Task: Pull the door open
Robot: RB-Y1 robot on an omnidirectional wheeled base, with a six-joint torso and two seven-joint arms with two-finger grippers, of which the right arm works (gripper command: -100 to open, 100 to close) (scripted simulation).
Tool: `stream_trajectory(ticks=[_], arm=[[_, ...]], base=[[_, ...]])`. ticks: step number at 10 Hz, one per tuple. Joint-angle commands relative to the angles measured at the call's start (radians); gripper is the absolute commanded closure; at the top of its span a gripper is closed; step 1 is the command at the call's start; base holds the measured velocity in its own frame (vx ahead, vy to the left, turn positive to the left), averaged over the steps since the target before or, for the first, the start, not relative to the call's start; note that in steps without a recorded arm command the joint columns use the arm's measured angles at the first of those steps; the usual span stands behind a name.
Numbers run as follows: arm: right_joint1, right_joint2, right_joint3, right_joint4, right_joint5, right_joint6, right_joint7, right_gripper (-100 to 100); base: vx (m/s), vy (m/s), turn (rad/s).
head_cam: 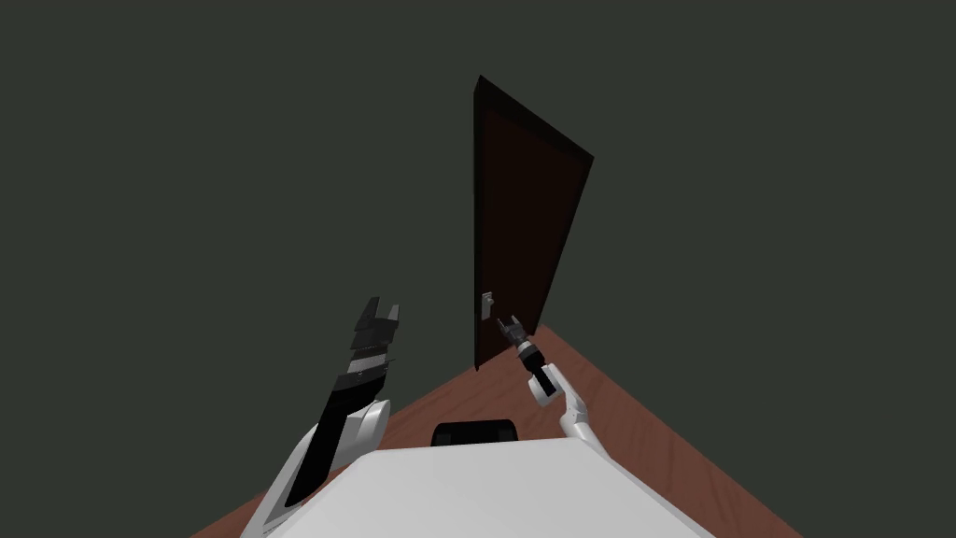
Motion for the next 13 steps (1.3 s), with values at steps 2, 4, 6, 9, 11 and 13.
stream_trajectory(ticks=[2,4,6,9,11,13], arm=[[-0.025,-0.006,0.006,0.06,0.029,0.002,0.038,-100],[-0.038,-0.01,0.01,0.092,0.047,0.005,0.058,-100],[-0.052,-0.015,0.014,0.125,0.066,0.008,0.08,-100],[-0.085,-0.006,-0.004,0.167,0.065,-0.004,0.084,-100],[-0.11,0.001,-0.016,0.2,0.067,-0.012,0.091,-100],[-0.14,0.009,-0.029,0.24,0.069,-0.021,0.098,-100]], base=[[0.075,-0.056,0.082],[0.061,-0.052,0.077],[0.066,-0.048,0.075],[0.006,0.0,0.024],[-0.008,0.017,0.025],[-0.001,0.015,0.024]])
